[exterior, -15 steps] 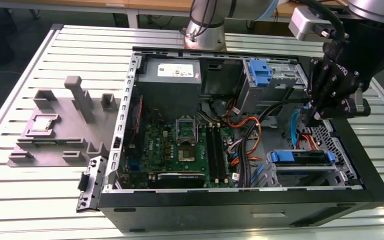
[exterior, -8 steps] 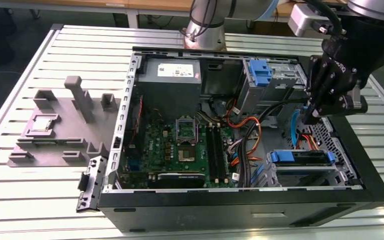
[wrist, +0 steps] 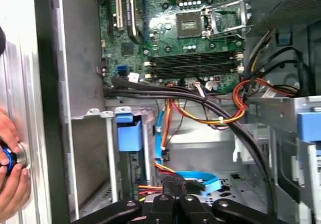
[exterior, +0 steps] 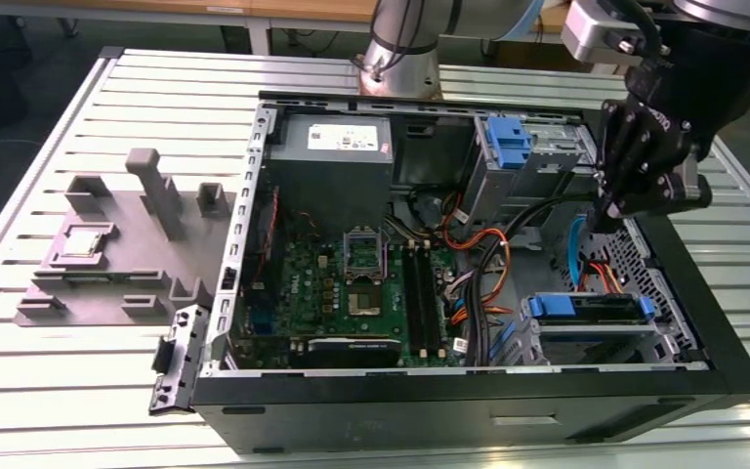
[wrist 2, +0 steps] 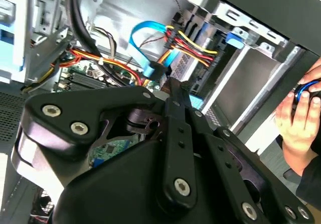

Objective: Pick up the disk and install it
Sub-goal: 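Insert the second disk wire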

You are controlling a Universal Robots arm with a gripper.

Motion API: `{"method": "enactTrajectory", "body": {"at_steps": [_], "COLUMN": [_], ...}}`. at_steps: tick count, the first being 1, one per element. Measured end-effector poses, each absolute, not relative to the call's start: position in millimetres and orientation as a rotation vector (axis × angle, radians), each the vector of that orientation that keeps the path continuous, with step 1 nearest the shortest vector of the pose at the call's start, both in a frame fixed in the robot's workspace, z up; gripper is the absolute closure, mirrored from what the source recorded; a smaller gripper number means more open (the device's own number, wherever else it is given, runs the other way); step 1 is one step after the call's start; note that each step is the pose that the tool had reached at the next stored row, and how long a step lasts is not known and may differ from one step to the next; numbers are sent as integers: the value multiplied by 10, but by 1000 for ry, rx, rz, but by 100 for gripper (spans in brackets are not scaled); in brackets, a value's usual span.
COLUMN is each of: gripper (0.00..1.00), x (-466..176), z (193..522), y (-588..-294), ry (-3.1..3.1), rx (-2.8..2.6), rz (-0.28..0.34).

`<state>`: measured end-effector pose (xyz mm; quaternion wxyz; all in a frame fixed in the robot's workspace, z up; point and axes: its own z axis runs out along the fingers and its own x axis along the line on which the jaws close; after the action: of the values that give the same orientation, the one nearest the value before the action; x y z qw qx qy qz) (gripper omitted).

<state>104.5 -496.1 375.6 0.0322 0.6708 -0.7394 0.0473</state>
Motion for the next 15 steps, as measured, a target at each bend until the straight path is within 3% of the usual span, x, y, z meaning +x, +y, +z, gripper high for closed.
{"method": "enactTrajectory", "body": {"at_steps": [15], "gripper": [90], "x": [1056], "z": [3756], "y": [-4712], "ry": [-2263], "rx": [2041], "rz": [180]}}
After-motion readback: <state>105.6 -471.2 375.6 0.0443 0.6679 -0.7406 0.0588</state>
